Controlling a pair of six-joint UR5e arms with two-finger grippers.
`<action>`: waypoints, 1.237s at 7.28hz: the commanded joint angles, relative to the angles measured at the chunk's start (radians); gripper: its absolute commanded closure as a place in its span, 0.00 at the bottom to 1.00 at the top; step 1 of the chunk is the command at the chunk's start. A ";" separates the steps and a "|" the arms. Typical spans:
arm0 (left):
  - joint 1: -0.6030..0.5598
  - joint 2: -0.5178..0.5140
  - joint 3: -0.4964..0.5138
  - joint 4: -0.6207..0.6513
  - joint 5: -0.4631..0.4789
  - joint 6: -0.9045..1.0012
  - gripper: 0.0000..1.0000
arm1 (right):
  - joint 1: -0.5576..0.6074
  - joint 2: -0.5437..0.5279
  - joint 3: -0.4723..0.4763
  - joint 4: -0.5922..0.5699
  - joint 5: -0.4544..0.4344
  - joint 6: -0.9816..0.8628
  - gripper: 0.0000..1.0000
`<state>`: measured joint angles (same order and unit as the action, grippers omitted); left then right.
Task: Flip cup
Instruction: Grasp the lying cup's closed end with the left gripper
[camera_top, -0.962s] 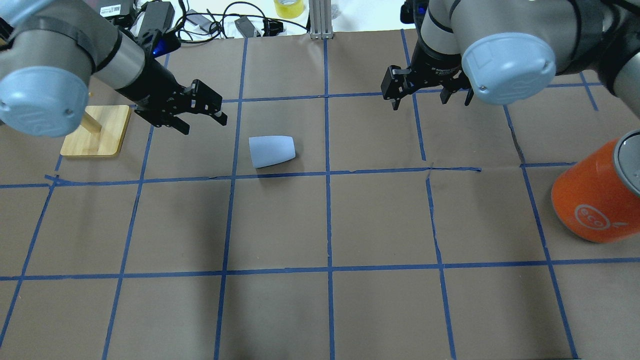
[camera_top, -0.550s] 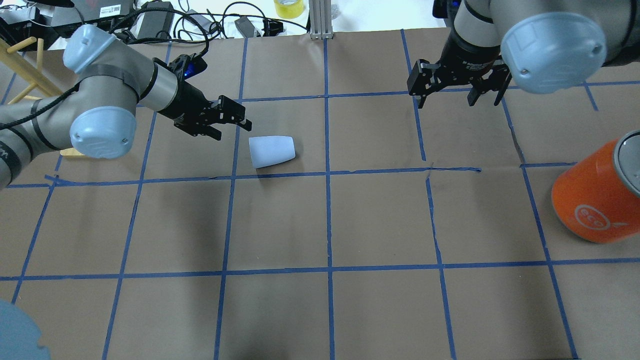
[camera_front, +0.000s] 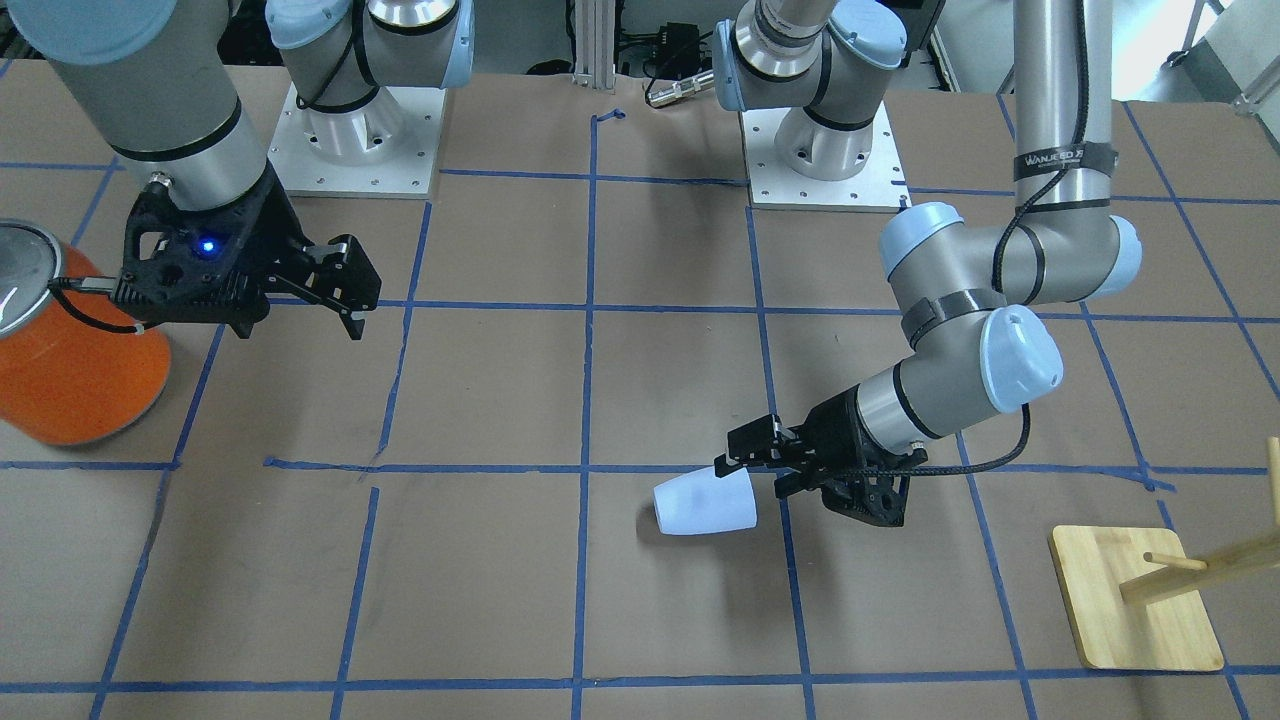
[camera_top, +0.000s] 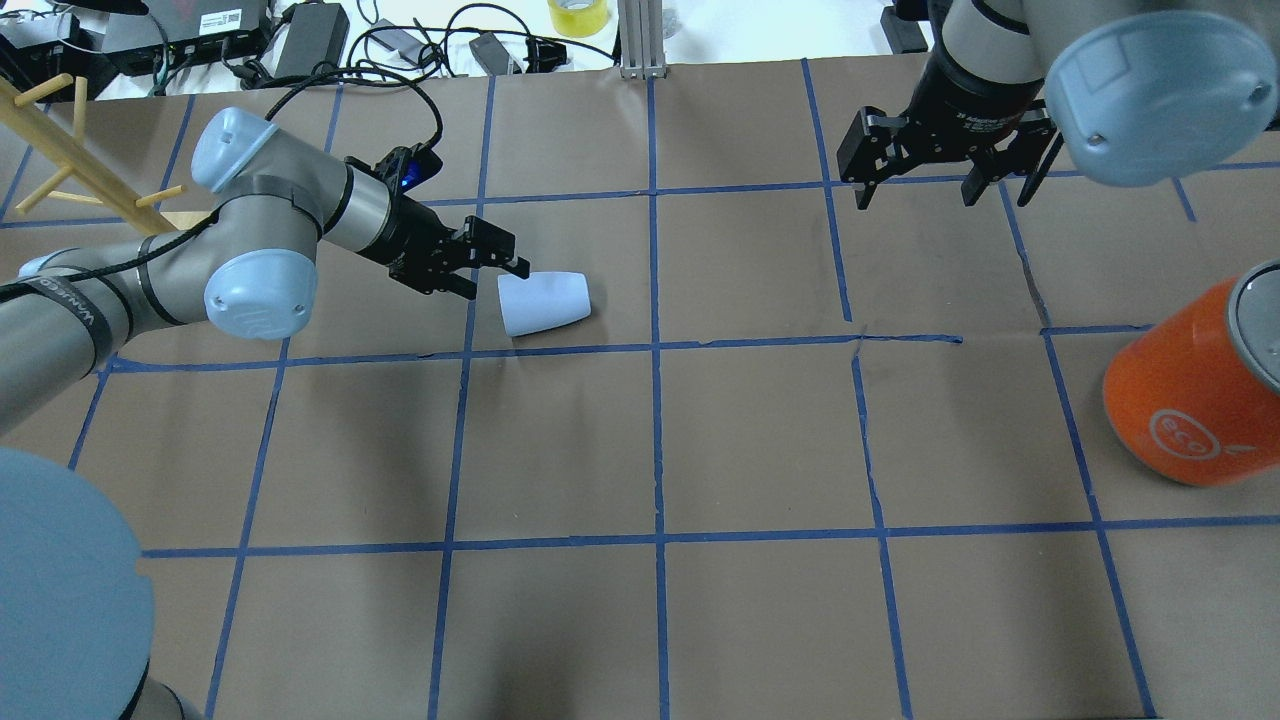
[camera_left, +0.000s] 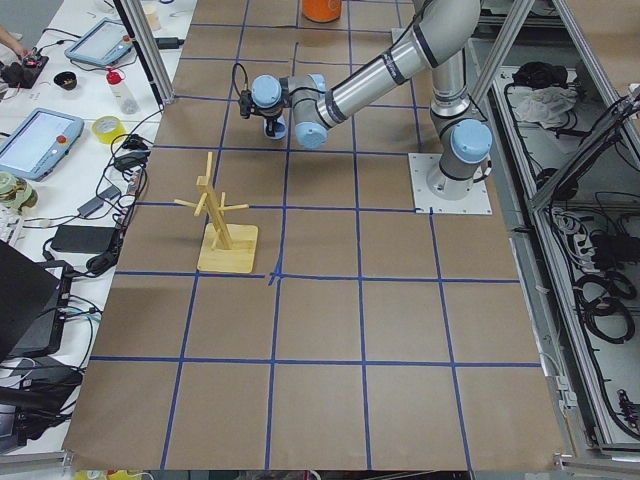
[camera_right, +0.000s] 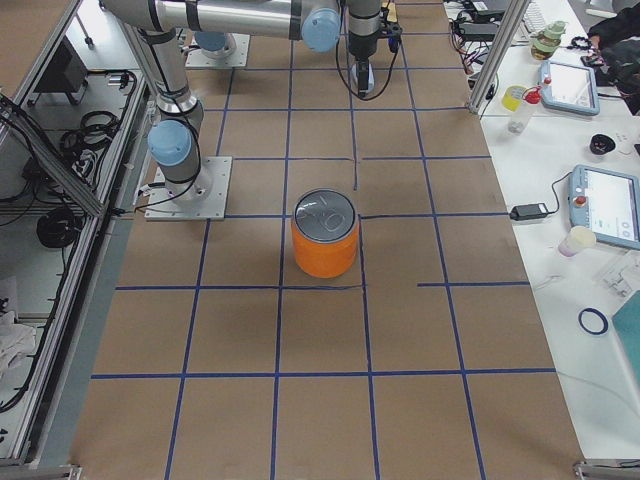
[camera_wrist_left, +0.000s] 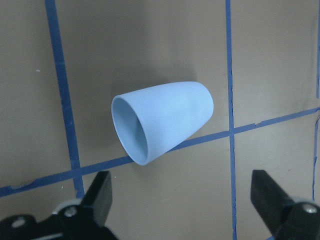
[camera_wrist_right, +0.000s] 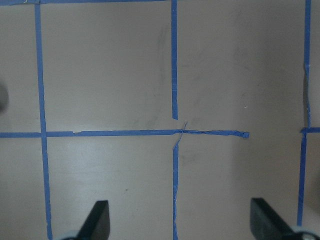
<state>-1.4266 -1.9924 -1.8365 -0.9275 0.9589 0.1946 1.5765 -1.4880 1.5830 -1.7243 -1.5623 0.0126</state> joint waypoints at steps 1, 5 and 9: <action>-0.003 -0.043 -0.006 0.027 -0.073 -0.021 0.02 | 0.002 -0.002 0.000 0.022 -0.001 0.003 0.00; -0.005 -0.049 -0.003 0.033 -0.160 -0.057 0.59 | -0.003 -0.009 -0.014 0.012 0.016 0.000 0.00; -0.008 -0.037 0.000 0.039 -0.216 -0.060 0.89 | -0.003 -0.009 -0.011 -0.021 0.013 0.000 0.00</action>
<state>-1.4328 -2.0369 -1.8373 -0.8886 0.7472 0.1367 1.5739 -1.4971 1.5719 -1.7398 -1.5488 0.0123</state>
